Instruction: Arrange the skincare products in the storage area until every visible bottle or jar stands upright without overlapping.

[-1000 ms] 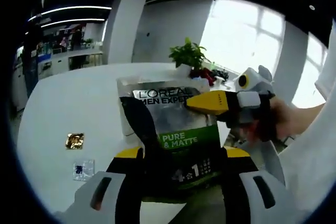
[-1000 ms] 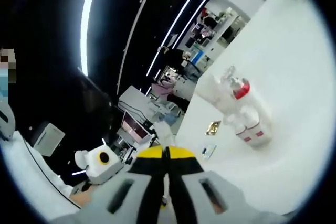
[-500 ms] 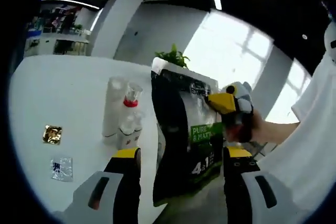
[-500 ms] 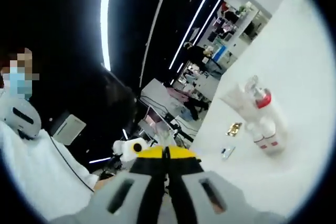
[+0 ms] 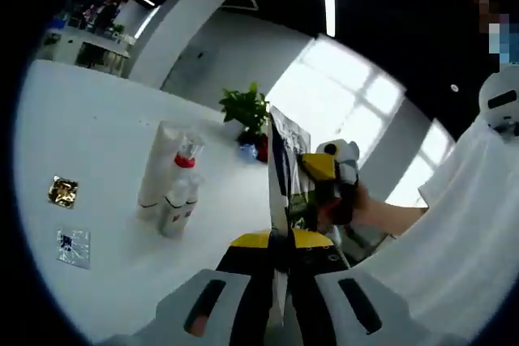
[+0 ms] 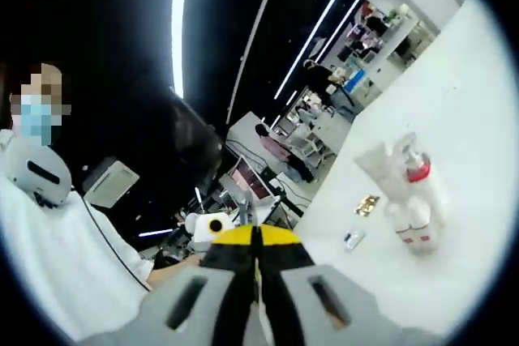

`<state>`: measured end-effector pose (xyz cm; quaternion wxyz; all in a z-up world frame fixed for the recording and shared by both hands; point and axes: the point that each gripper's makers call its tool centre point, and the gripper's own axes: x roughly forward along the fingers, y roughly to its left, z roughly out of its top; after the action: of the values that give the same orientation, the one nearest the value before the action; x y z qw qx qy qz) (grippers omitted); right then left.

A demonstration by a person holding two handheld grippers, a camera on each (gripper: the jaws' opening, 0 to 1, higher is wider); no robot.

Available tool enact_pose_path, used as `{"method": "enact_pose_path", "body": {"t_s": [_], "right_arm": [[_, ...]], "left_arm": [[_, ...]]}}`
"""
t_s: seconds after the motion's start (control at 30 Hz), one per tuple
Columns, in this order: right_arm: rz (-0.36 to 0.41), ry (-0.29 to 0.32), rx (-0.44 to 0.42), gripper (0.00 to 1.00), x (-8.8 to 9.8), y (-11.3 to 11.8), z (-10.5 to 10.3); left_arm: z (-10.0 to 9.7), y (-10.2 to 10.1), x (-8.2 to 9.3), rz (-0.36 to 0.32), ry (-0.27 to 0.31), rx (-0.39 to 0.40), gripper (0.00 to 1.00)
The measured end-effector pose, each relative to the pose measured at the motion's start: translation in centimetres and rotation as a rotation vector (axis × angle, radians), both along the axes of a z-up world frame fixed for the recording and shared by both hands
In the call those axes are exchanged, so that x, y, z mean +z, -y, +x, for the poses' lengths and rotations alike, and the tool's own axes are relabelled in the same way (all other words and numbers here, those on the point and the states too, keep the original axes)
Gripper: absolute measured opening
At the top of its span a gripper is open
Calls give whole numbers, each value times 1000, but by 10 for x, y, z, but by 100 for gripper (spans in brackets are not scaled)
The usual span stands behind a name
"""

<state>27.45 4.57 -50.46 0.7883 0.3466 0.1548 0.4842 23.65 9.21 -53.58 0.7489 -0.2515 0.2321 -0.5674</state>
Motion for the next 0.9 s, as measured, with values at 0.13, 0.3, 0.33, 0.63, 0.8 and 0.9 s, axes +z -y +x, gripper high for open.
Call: {"method": "enact_pose_path", "body": {"t_s": [0.13, 0.3, 0.33, 0.63, 0.8, 0.9], "right_arm": [[24, -9, -27, 10, -1, -1, 4], [27, -41, 5, 19, -12, -15, -8], [30, -47, 6, 19, -14, -17, -10], [182, -71, 7, 1, -3, -18, -18], [217, -81, 26, 1, 4, -20, -21], [255, -99, 17, 1, 5, -19, -20]], "left_arm": [[-3, -1, 5, -41, -28, 11, 0], [0, -2, 17, -124, -60, 43, 0], [1, -3, 19, -136, -64, 48, 0], [16, -11, 26, -189, -97, 104, 0], [18, -11, 27, -200, -104, 122, 0], [20, -11, 33, -215, -59, 137, 0]]}}
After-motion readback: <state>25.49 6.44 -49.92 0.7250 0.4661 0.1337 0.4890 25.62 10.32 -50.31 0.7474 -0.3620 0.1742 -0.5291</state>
